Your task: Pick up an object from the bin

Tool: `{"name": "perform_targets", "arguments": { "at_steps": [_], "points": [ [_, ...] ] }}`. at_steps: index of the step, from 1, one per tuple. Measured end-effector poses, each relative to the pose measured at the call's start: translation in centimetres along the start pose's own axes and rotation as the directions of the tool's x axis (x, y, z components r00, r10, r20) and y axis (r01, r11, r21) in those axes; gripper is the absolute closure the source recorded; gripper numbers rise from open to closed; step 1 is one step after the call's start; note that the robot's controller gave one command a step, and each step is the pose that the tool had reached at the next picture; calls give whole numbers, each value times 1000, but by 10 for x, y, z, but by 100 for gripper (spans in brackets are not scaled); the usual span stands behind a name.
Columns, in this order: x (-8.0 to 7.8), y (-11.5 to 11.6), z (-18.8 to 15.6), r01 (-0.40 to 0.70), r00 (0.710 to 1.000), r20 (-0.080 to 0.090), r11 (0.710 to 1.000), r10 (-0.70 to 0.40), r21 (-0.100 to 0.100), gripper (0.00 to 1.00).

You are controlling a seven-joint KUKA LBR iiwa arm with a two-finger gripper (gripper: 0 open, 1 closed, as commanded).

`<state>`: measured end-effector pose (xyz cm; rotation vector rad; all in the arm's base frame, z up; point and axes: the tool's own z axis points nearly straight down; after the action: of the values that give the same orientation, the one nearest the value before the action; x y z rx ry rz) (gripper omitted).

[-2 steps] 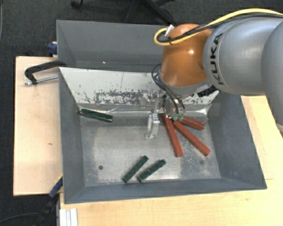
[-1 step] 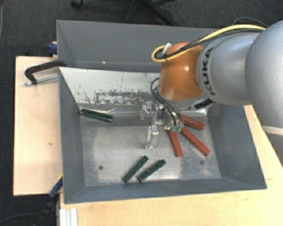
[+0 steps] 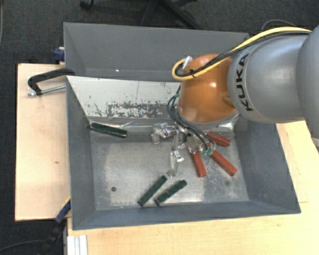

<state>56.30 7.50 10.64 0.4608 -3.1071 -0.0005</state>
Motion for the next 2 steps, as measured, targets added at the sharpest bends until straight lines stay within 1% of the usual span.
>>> {"name": "perform_targets", "arguments": {
  "at_steps": [1,2],
  "points": [
    [22,12,24,117,993,2,993,-117,-1,0],
    [38,62,35,497,868,4,868,-497,1,100]
  ]
}}
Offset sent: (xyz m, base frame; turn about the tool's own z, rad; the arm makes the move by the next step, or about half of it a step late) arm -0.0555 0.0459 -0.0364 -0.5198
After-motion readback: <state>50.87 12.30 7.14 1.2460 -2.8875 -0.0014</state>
